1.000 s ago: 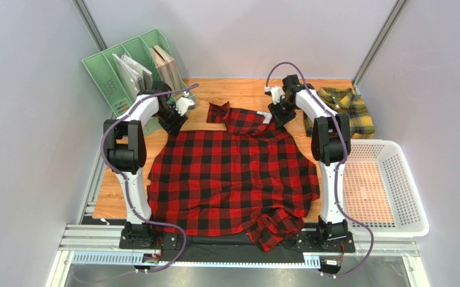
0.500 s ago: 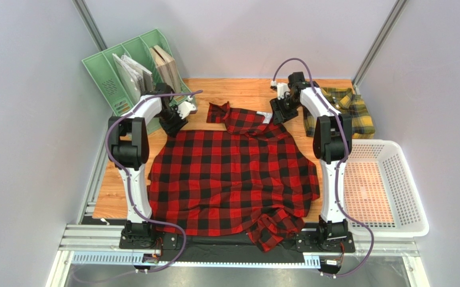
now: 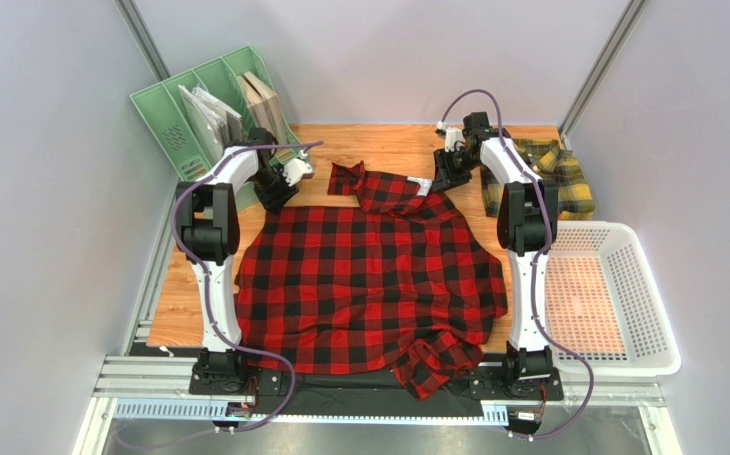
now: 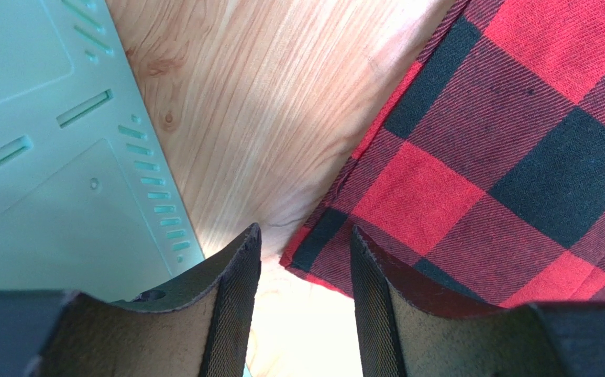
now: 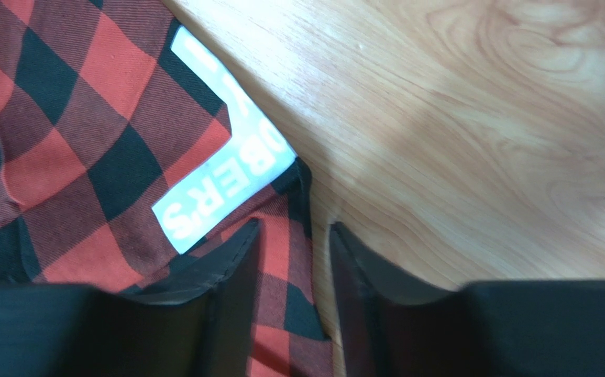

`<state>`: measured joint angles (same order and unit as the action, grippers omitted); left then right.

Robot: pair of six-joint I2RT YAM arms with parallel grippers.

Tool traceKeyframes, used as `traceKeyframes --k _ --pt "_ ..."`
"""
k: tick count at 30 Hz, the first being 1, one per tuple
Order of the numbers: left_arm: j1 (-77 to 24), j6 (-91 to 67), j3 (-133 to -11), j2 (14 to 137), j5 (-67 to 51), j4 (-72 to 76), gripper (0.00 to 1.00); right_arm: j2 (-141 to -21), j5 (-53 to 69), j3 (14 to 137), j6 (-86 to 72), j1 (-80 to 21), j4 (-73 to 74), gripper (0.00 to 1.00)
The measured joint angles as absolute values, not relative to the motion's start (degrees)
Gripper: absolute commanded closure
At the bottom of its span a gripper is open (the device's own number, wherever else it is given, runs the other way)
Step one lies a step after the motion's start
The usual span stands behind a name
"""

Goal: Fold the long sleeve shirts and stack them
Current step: Fold the shirt

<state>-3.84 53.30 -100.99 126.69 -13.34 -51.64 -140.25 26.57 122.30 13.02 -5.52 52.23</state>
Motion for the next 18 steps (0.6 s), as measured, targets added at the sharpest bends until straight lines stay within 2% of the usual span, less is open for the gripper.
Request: traceKeyframes --k 1,2,3,9,18 --pt "-3.8 53.3 -101.0 126.8 -13.3 -51.7 0.64 -140.5 26.9 122.3 12.6 -5.6 51.9 0.89" --pt "-3.8 53.3 -101.2 126.9 -13.4 -52.2 0.75 -140.6 27.1 122.3 12.7 -5.7 51.7 0.98" --pt "-3.8 53.4 -101.3 126.9 -13.4 -52.7 0.79 -140.7 27.1 122.3 12.3 -5.7 51.7 1.00" --pt "-3.9 54.4 -101.8 127.0 -15.1 -53.7 0.99 -141.0 27.2 122.8 12.0 -5.0 51.8 1.00" --pt "-3.7 52.6 -106.6 126.7 -19.0 -55.4 1.00 -141.0 28.6 128.9 10.7 -1.5 51.5 1.00"
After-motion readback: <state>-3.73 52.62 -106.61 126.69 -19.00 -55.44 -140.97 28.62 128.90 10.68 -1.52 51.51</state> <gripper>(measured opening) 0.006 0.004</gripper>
